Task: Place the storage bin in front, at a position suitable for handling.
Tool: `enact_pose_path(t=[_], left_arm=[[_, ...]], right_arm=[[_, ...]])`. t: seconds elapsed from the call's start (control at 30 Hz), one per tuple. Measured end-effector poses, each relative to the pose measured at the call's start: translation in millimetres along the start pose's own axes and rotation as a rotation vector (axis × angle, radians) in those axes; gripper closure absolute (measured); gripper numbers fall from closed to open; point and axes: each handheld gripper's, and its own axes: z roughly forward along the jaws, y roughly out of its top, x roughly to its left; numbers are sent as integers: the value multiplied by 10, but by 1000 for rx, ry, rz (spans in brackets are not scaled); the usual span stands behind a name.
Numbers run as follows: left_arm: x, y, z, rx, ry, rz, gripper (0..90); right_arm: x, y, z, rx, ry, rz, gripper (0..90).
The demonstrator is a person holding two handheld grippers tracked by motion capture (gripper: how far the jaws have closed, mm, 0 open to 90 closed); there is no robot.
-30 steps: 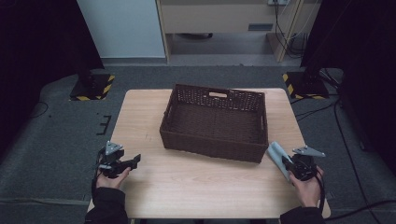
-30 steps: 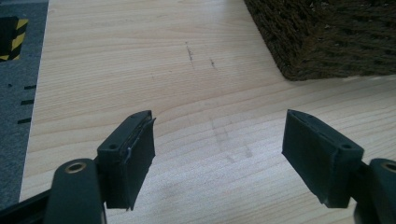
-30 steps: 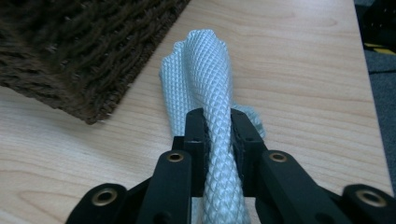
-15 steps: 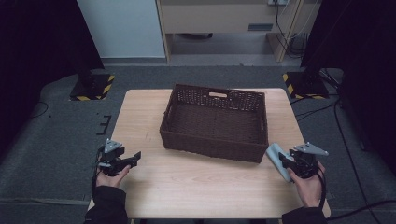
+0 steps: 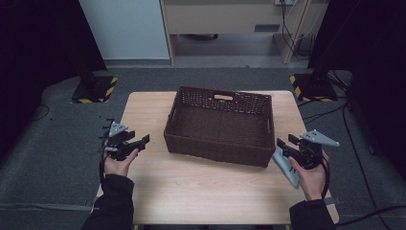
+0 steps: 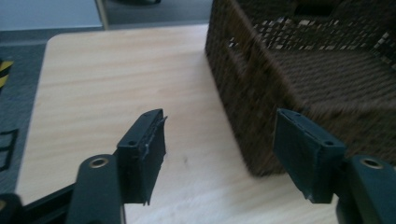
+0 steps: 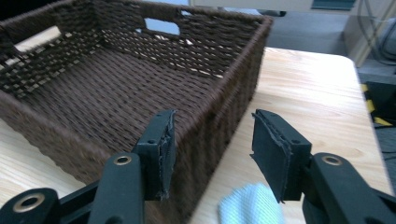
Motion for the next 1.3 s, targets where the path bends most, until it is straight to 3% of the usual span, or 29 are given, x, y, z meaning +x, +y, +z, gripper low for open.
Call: enact_pose_path(t=[0.27,0.3,0.43,0.57,0.6,0.7,0.83,1.0,1.13,1.3], left_arm=[[-199,242,269,-27,-11,33,414],[-267,271,372,-23,-18,42,428],[-365,289,565,6,-34,56,454],[-412,273,683,43,-46,62,549],[-444,253,744,80,-24,87,585],[-472,213,808,136,-11,115,634],[-472,182,795,128,-44,75,711],[-495,155,739,141,-42,71,720],[-496,102,659,137,-45,64,718],[-508,23,507,144,-28,72,716]], right_arm=[[80,76,172,-8,32,14,489],[93,84,219,-2,39,9,493],[103,81,285,15,43,7,501],[75,64,322,28,33,3,524],[50,47,343,39,32,4,549],[39,24,361,49,26,-8,578],[47,6,390,50,35,-12,618],[99,-17,426,65,34,-28,629],[100,-27,416,74,51,-10,632],[180,-48,348,91,72,-37,626]])
